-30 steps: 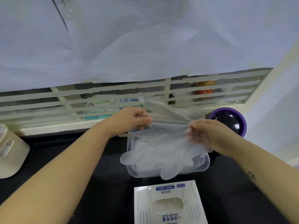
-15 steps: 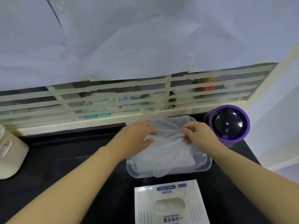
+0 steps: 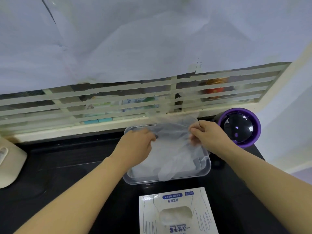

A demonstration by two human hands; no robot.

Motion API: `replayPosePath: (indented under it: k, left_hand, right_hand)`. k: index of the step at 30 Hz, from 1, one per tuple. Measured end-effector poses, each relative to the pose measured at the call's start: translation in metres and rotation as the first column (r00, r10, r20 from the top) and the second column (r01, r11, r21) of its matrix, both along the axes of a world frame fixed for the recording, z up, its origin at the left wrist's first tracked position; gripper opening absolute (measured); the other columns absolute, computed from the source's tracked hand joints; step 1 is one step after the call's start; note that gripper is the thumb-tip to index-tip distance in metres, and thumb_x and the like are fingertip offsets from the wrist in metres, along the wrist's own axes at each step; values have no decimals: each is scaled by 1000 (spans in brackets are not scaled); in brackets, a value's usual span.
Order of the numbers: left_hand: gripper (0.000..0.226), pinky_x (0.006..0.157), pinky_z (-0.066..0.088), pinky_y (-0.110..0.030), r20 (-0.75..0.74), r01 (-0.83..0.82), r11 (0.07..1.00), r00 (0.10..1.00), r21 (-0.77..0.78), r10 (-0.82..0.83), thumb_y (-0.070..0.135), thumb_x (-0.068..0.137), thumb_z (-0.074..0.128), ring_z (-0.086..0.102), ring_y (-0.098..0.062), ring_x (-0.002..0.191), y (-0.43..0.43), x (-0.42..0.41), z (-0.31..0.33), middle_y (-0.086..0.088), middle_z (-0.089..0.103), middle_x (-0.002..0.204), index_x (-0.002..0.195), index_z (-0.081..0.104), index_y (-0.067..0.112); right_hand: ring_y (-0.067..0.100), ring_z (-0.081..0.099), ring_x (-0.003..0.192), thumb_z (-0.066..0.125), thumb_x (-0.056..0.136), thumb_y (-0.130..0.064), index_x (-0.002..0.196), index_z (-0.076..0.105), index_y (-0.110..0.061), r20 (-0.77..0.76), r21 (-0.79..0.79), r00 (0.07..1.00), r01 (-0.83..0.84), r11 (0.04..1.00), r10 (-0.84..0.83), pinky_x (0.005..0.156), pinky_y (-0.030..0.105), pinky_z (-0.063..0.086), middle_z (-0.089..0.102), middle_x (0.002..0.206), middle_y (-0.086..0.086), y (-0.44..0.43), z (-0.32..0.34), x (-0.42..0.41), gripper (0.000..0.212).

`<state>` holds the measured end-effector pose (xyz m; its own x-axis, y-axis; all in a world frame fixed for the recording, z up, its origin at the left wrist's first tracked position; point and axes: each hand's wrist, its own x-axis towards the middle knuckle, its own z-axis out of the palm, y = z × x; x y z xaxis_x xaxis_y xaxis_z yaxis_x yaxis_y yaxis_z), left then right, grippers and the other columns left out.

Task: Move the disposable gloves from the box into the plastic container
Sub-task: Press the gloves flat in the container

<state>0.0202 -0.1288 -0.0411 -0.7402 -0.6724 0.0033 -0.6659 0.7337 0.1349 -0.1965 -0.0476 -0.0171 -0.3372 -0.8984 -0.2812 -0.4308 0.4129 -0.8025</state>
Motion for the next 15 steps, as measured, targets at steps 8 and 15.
replayPosePath:
  k: [8, 15]
  left_hand:
    - [39, 87, 41, -15, -693, -198, 887, 561, 418, 452, 33, 93, 59, 49, -2, 104, -7, -14, 34, 12, 48, 116, 128, 43, 26]
    - [82, 100, 46, -42, -197, 248, 67, 552, 967, 810, 70, 79, 41, 58, -30, 118, -14, 0, 39, -9, 62, 128, 140, 49, 16]
  right_hand:
    - [17, 65, 70, 46, 99, -12, 85, 63, -7, 828, -62, 551, -84, 995, 98, 63, 28, 56, 64, 75, 7, -12, 52, 13, 22]
    - [28, 59, 106, 52, 90, -20, 135, 48, -2, 903, -205, 375, -50, 977, 209, 88, 38, 56, 58, 117, 17, -11, 70, 3, 48]
